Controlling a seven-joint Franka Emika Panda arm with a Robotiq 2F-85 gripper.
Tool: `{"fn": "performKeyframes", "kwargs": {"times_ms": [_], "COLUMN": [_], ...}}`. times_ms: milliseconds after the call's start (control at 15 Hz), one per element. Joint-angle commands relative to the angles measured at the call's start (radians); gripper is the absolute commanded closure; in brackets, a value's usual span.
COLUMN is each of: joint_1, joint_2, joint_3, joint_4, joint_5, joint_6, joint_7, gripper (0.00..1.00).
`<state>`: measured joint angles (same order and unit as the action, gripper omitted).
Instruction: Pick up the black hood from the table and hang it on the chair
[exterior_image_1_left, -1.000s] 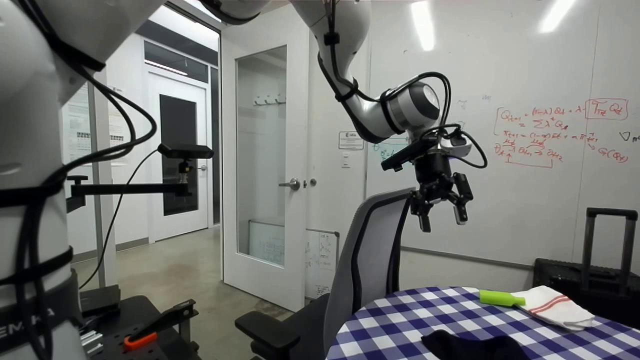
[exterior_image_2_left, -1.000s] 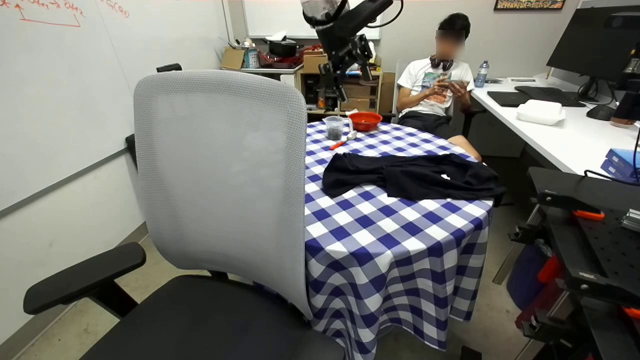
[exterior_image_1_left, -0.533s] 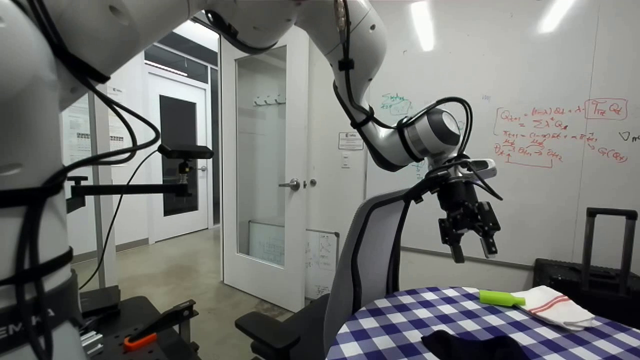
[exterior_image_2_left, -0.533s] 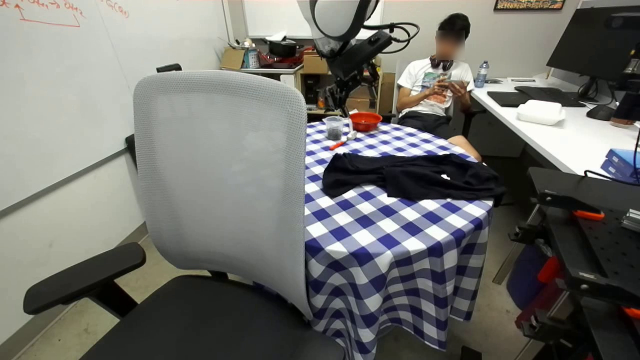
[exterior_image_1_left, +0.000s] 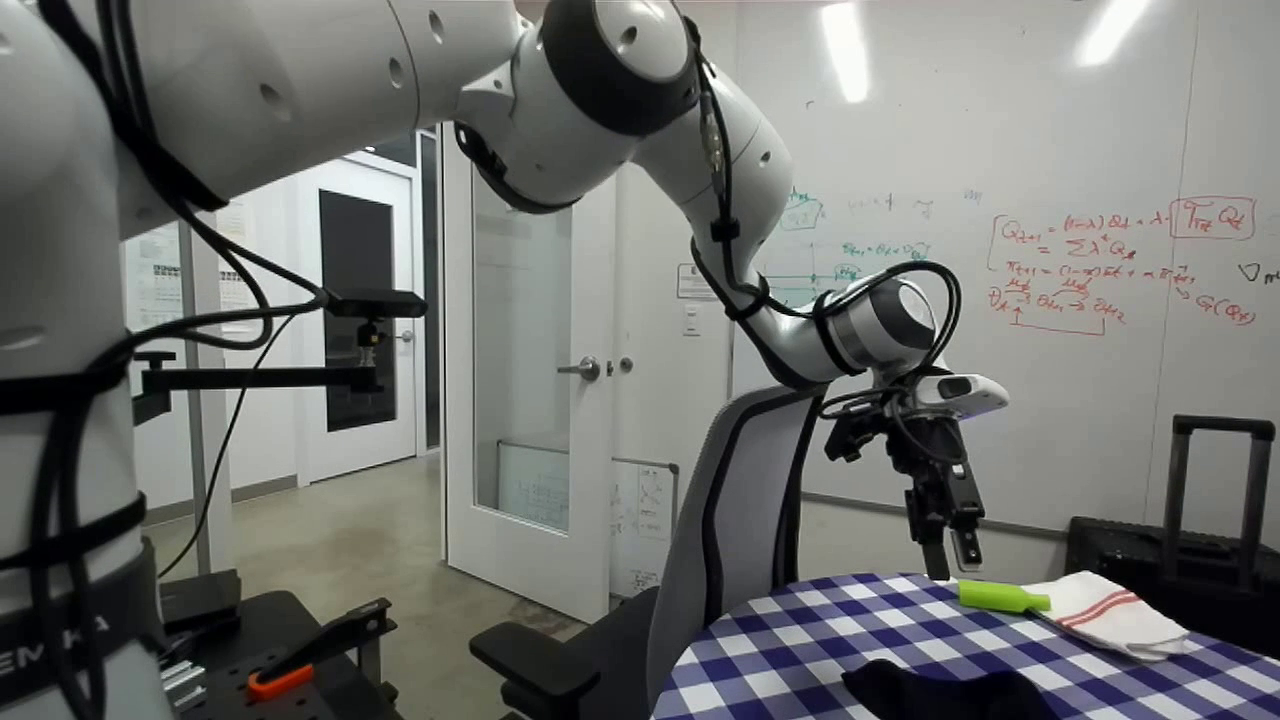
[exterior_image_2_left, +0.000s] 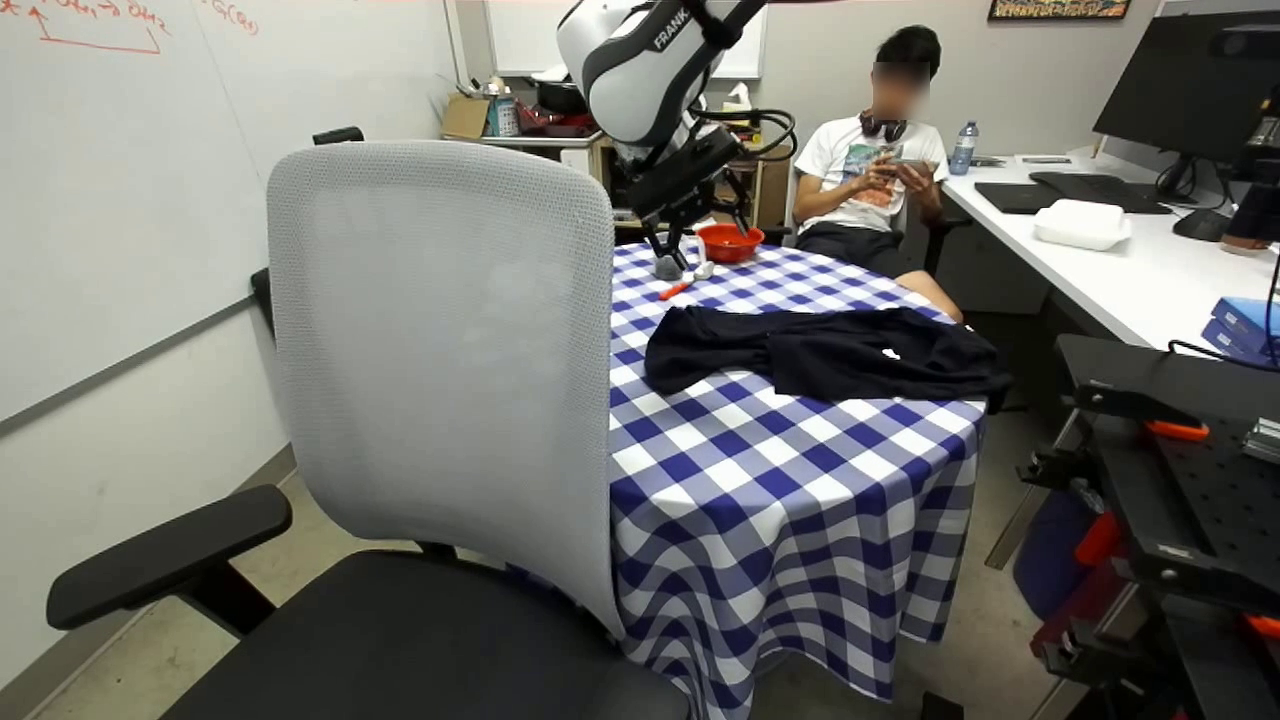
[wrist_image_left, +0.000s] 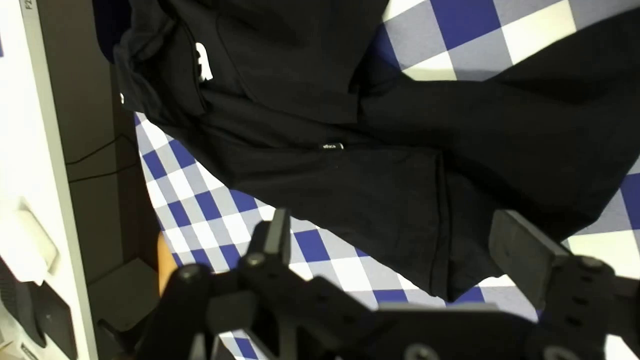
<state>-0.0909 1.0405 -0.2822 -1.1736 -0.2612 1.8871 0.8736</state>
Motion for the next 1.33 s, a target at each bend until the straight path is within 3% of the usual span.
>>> {"fn": "performKeyframes", "kwargs": {"times_ms": [0,667,1267], "joint_1": [0.002,-0.061,-0.12], "joint_2": [0.155,0.405,0.47], "joint_3": [-0.029,-0.031,0.005], "joint_4": [0.231,0.643,0.79], "joint_5": [0.014,0.013,0.048], "joint_6": [-0.102,-0.281,-0.373], "joint_7": [0.077,0.158,0.159], "gripper": [0.0,0.0,0.0]}}
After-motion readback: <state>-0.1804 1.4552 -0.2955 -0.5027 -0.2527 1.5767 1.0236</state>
